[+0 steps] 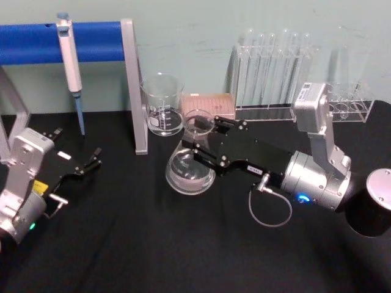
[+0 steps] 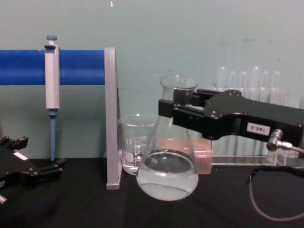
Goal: Grasp the erlenmeyer flask with one hand, shake it three times, then place it back.
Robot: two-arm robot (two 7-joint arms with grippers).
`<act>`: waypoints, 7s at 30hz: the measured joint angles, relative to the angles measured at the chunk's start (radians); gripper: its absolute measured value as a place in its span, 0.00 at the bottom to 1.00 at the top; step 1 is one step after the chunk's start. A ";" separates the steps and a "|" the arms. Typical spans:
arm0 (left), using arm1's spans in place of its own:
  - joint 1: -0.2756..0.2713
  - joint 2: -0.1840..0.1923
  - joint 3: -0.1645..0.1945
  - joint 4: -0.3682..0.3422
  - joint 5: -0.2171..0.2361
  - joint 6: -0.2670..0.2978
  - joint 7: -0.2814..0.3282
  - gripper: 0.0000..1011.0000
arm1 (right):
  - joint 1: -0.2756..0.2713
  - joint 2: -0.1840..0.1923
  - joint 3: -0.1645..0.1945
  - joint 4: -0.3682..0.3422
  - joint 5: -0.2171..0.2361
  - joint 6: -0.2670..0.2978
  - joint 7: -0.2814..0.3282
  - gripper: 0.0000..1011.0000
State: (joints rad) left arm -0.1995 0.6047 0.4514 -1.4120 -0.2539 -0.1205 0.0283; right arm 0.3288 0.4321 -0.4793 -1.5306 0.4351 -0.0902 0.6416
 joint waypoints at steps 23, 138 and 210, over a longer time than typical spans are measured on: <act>0.000 0.000 0.000 0.000 0.000 0.000 0.000 0.99 | -0.068 -0.007 0.076 -0.019 0.011 -0.002 -0.203 0.44; 0.000 0.000 0.000 0.000 0.000 0.000 0.000 0.99 | -0.117 -0.002 0.242 0.010 -0.083 0.105 -0.282 0.44; 0.000 0.000 0.000 0.000 0.000 0.000 0.000 0.99 | 0.031 0.033 -0.029 0.171 0.073 0.049 0.018 0.44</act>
State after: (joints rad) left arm -0.1995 0.6047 0.4514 -1.4120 -0.2539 -0.1205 0.0283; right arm 0.3593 0.4655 -0.5079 -1.3599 0.5079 -0.0412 0.6594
